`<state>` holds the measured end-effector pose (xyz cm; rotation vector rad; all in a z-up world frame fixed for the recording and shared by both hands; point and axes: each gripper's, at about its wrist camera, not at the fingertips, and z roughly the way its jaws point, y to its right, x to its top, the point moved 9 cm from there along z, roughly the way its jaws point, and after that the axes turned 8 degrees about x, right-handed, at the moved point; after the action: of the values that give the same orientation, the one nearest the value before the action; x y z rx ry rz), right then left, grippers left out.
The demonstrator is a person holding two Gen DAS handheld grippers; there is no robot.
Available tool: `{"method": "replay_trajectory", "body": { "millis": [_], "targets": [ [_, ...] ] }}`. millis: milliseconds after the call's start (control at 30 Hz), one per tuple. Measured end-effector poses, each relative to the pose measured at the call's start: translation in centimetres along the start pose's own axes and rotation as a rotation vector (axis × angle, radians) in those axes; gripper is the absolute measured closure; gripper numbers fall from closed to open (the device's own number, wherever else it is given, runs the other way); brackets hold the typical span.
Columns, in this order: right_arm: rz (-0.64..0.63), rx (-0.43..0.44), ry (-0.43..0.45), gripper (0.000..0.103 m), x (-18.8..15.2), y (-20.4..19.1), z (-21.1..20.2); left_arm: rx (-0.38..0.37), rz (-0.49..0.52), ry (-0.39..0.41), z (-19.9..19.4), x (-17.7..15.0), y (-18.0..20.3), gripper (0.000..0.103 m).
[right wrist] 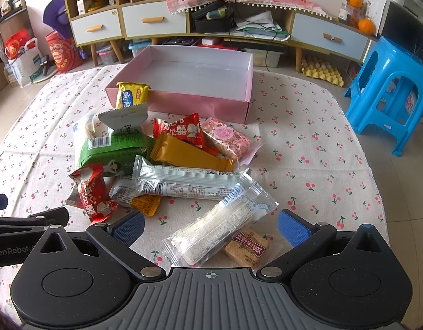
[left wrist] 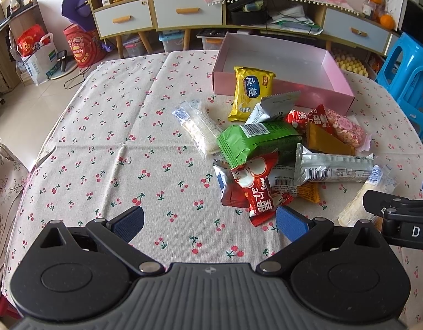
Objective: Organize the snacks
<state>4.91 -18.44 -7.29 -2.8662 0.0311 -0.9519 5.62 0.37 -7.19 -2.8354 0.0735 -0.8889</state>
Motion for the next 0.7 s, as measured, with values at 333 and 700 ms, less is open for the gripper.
{"method": "replay_trajectory", "body": {
  "millis": [333, 700],
  "targets": [
    [-0.002, -0.003, 0.001, 0.000, 0.00, 0.00, -0.01, 0.001, 0.006, 0.007, 0.03, 0.04, -0.03, 0.000],
    [-0.023, -0.025, 0.032, 0.000, 0.87, 0.32, -0.16, 0.010, 0.028, 0.092, -0.12, 0.98, -0.33, 0.000]
  ]
}}
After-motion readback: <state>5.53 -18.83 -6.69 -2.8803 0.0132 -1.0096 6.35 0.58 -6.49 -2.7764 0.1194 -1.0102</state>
